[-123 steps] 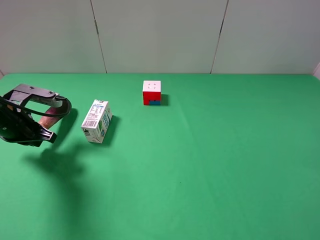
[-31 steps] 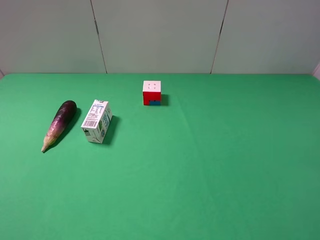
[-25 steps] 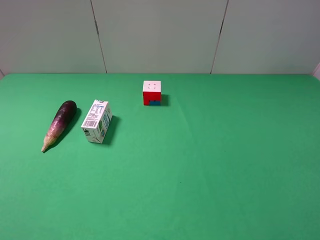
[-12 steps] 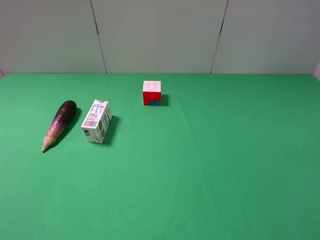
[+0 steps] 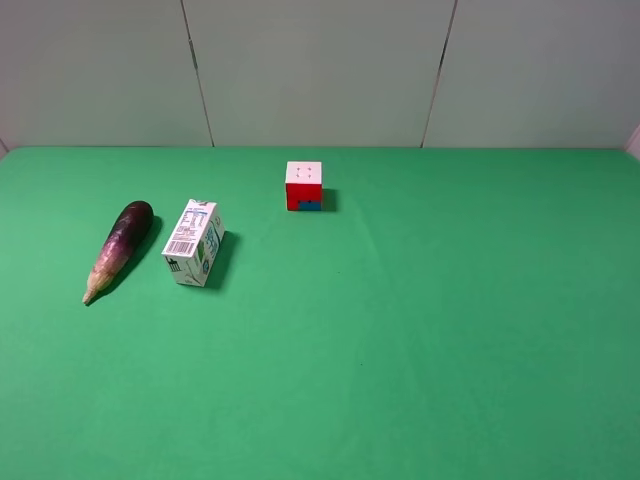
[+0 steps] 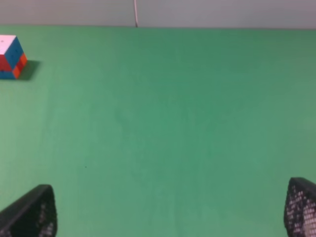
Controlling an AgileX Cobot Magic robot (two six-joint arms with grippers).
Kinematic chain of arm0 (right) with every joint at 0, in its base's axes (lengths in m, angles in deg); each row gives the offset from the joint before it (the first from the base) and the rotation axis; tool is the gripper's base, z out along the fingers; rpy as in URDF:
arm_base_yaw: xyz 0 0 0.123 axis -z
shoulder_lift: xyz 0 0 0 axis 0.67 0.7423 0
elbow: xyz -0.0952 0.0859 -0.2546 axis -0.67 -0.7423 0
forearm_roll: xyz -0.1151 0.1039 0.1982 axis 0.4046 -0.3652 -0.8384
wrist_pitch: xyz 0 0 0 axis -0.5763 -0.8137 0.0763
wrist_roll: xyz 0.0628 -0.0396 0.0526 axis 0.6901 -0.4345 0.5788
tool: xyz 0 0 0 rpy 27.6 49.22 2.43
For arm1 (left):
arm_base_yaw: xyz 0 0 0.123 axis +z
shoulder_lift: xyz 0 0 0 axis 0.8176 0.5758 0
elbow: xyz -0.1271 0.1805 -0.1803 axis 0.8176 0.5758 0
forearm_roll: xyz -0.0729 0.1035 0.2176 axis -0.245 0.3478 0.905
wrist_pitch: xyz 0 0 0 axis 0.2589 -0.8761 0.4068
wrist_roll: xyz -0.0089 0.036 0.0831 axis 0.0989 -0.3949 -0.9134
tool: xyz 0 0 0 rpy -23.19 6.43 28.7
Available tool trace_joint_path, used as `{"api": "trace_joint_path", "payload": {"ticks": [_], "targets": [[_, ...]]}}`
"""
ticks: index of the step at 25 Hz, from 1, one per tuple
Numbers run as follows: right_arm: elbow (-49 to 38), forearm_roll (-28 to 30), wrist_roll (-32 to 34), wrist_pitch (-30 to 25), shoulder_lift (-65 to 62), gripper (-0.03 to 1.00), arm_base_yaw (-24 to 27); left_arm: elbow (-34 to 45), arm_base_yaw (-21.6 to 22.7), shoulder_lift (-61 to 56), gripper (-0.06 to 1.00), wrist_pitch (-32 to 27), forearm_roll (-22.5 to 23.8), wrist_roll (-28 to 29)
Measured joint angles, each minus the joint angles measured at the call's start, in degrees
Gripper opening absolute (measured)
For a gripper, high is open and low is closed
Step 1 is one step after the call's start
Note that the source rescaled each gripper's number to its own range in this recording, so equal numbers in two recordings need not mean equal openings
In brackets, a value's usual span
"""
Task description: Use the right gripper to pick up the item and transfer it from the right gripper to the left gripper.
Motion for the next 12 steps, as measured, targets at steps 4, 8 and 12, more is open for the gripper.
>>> {"api": "trace_joint_path", "payload": {"ticks": [4,8,12], "targets": [[0.00,-0.06,0.00,0.00,0.00,1.00,4.61,0.00,0.00,0.00,0.99,0.00,0.00,0.00],[0.00,-0.06,0.00,0.00,0.00,1.00,9.32,0.00,1.09,0.00,0.99,0.00,0.00,0.00],[0.00,-0.06,0.00,0.00,0.00,1.00,9.98,0.00,4.07,0.00,0.99,0.00,0.00,0.00]]}}
